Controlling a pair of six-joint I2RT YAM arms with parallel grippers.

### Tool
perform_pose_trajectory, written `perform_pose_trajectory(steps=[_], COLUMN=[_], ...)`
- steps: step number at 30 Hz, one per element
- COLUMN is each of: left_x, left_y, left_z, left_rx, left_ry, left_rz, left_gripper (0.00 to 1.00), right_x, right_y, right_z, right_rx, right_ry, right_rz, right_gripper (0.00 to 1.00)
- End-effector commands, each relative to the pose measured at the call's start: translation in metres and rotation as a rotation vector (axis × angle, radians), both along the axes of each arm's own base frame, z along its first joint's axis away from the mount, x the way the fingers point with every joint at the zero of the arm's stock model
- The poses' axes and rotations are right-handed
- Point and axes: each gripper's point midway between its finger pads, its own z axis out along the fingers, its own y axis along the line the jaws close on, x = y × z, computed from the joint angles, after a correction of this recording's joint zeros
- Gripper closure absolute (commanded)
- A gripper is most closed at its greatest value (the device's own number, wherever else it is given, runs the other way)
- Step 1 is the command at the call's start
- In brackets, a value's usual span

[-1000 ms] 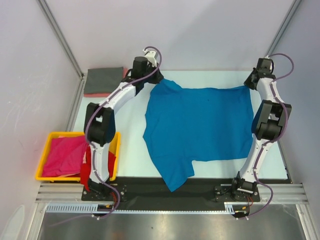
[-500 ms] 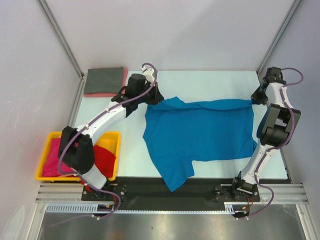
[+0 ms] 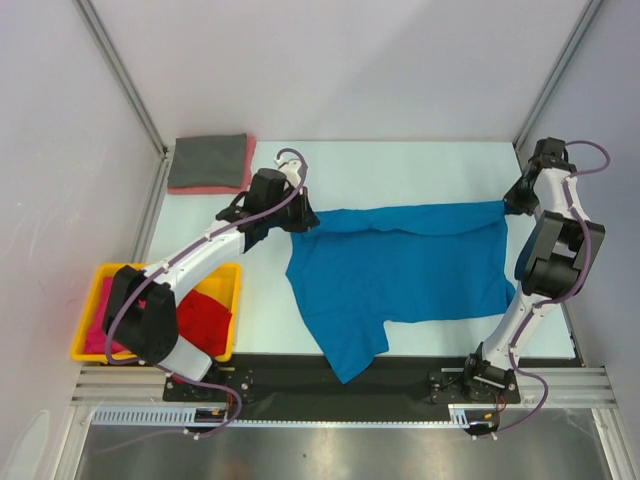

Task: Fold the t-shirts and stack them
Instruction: Fold the tshirt

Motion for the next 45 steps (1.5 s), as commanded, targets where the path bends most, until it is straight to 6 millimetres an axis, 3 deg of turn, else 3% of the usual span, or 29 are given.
perform_pose_trajectory(steps=[1,9,19,28,40,42,43,45], left_x=[-0.004,-0.004,-0.01,-0.021,-0.032,-0.036,-0.039,-0.039], left_y=[-0.005,-0.005,0.001,0.009,0.009,0.016,0.022,0.034], left_z=[0.011,0.002,-0.005,-0.026,-0.035,-0.033,-0.035,-0.028], left_rx=[-0.028,-0.011,0.023,0.058,0.074,0.095,0.108,0.122], left_ry=[-0.018,0.011,0.025,0.068,0.087,0.088,0.096,0.062], left_rz=[-0.015,-0.016,-0.021,-0.025,-0.071,-0.063,-0.034,0.014], left_gripper=[1.0,1.0,1.0,0.99,1.0,0.77,0.57,0.39], right_x=[-0.011,-0.019,-0.021,-0.029,-0.032,-0.038,-0.042,-0.049], right_y=[-0.005,-0.008,-0.019,-0.021,-0.027,-0.028,-0.031,-0.04], right_z=[-0.013,-0.027,-0.023,-0.037,-0.04,-0.041,-0.039,-0.03], right_rx=[-0.004,-0.016,-0.048,-0.037,-0.05,-0.059,-0.073,-0.119], right_ry=[0.056,0.114,0.127,0.167,0.188,0.212,0.227,0.241], right_rz=[-0.025,-0.036,-0.058,-0.055,-0.059,-0.065,-0.078,-0.112], right_gripper=[1.0,1.0,1.0,1.0,0.98,0.86,0.81,0.71])
